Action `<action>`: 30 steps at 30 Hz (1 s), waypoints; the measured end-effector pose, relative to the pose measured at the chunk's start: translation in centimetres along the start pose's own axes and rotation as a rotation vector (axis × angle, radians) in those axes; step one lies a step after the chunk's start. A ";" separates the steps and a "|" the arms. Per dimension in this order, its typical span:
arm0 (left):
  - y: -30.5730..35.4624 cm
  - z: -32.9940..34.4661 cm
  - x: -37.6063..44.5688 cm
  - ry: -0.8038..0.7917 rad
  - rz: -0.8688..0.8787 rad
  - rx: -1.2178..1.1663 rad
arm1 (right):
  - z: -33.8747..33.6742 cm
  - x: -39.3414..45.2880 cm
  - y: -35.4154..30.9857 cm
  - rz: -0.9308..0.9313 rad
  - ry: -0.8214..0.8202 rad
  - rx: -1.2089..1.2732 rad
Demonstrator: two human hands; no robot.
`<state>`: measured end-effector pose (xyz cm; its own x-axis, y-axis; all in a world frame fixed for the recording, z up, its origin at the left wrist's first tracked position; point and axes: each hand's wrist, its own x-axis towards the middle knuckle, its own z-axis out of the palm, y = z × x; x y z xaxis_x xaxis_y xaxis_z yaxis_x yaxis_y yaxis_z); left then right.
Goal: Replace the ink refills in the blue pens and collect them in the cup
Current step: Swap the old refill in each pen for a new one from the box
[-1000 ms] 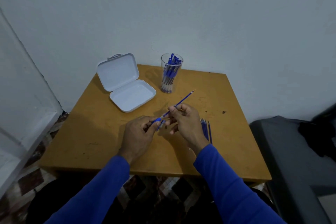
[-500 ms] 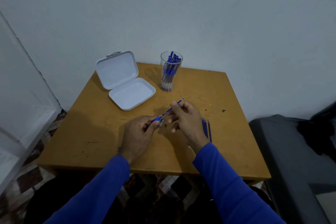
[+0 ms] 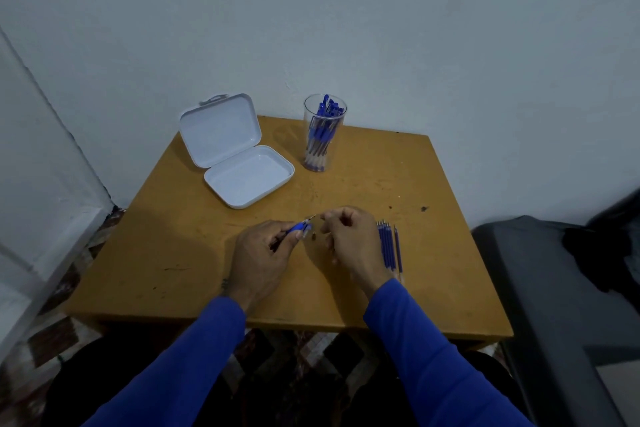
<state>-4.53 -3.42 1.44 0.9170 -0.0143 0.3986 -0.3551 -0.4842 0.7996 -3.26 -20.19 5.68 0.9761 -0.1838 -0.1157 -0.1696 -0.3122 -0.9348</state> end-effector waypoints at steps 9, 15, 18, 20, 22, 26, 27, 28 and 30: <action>-0.5 0.1 0.0 -0.037 -0.023 0.036 | 1.7 0.1 1.0 -0.156 -0.031 -0.501; -0.3 0.0 0.0 -0.070 -0.020 0.051 | 1.6 0.1 1.3 -0.135 -0.005 -0.434; -0.4 0.2 0.0 -0.087 -0.017 0.076 | 1.2 -0.2 1.9 -0.001 0.051 -0.122; -0.6 0.4 0.0 -0.094 -0.014 0.110 | 0.7 -0.6 1.7 0.064 0.062 0.100; -0.7 0.5 0.0 -0.101 -0.013 0.135 | 0.3 -1.0 1.2 0.072 0.020 0.266; -0.5 0.5 -0.1 -0.098 -0.002 0.142 | 0.2 -1.4 0.9 0.045 -0.048 0.285; -0.5 0.4 -0.1 -0.094 0.000 0.143 | 0.2 -1.4 0.9 0.045 -0.054 0.280; -0.4 0.4 -0.1 -0.091 0.001 0.143 | 0.2 -1.4 0.9 0.045 -0.059 0.278; -0.5 0.5 -0.1 -0.093 -0.005 0.139 | 0.1 -1.5 0.9 0.039 -0.067 0.266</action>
<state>-4.31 -3.57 0.80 0.9339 -0.0890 0.3464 -0.3277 -0.6007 0.7292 -4.82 -20.10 4.92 0.9779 -0.1257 -0.1673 -0.1745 -0.0487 -0.9834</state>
